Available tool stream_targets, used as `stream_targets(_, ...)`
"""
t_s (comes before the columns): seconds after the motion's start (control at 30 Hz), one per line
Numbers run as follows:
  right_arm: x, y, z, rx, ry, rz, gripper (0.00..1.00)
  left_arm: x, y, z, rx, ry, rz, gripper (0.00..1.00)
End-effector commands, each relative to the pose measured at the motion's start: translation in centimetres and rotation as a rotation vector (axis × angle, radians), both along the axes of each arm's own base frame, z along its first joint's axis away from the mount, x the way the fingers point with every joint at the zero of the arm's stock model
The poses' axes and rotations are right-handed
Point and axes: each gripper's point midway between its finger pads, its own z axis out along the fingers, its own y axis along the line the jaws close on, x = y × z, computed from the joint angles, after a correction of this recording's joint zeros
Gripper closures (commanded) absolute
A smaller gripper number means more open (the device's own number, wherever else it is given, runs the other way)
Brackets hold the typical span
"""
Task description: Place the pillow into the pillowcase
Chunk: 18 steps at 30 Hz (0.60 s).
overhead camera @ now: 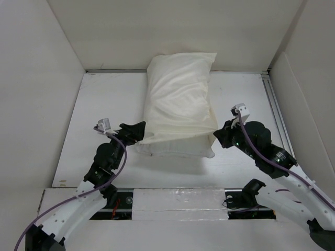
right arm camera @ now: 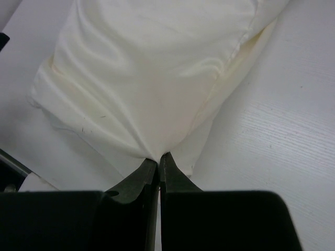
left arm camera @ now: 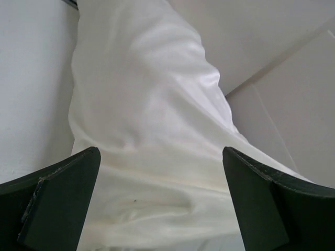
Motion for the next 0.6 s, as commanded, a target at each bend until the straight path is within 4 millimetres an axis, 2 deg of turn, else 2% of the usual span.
stream_targets(0.0,0.1,1.0,1.9,0.072,-0.057,0.039,1.0,0.6,0.2,0.7,0.038,-0.068,0.013,0.0)
stream_targets(0.07,0.1,1.2,1.6,0.068,-0.048,0.047,1.0,1.1,-0.3,-0.2,0.054,-0.043,0.003,0.0)
stream_targets(0.1,0.1,1.2,1.6,0.068,-0.048,0.047,1.0,1.5,-0.9,-1.8,0.081,0.004,-0.022,0.0)
stream_targets(0.17,0.3,1.4,1.6,0.068,-0.048,0.047,1.0,1.2,-2.8,-1.8,0.067,0.007,-0.118,0.03)
stream_targets(0.27,0.9,1.9,2.0,0.066,-0.044,0.047,1.0,-0.3,-4.2,-1.8,0.029,-0.01,-0.222,0.03)
stream_targets(0.3,1.1,2.0,2.2,0.065,-0.043,0.047,1.0,-0.8,-4.3,-1.4,0.02,-0.03,-0.239,0.03)
stream_targets(0.33,1.4,2.3,2.0,0.061,-0.038,0.047,1.0,-1.8,-4.1,-0.1,-0.007,-0.09,-0.257,0.03)
stream_targets(0.4,2.1,2.3,1.6,0.04,-0.024,0.024,1.0,-2.8,-3.6,-0.5,-0.013,-0.073,-0.258,0.01)
stream_targets(0.43,2.4,2.0,2.1,0.04,-0.037,0.002,1.0,-3.4,-2.9,0.8,-0.043,-0.11,-0.239,0.01)
stream_targets(0.47,2.8,1.8,2.2,0.034,-0.042,-0.021,1.0,-3.7,-2.5,-0.5,-0.03,-0.059,-0.228,0.0)
stream_targets(0.53,4.0,0.1,3.2,0.022,-0.08,-0.129,1.0,-3.9,-1.7,-1.6,-0.076,-0.013,-0.185,0.0)
stream_targets(0.57,4.4,-0.6,3.3,0.015,-0.076,-0.18,0.96,-4.1,-1.4,-2.6,-0.096,0.009,-0.172,0.0)
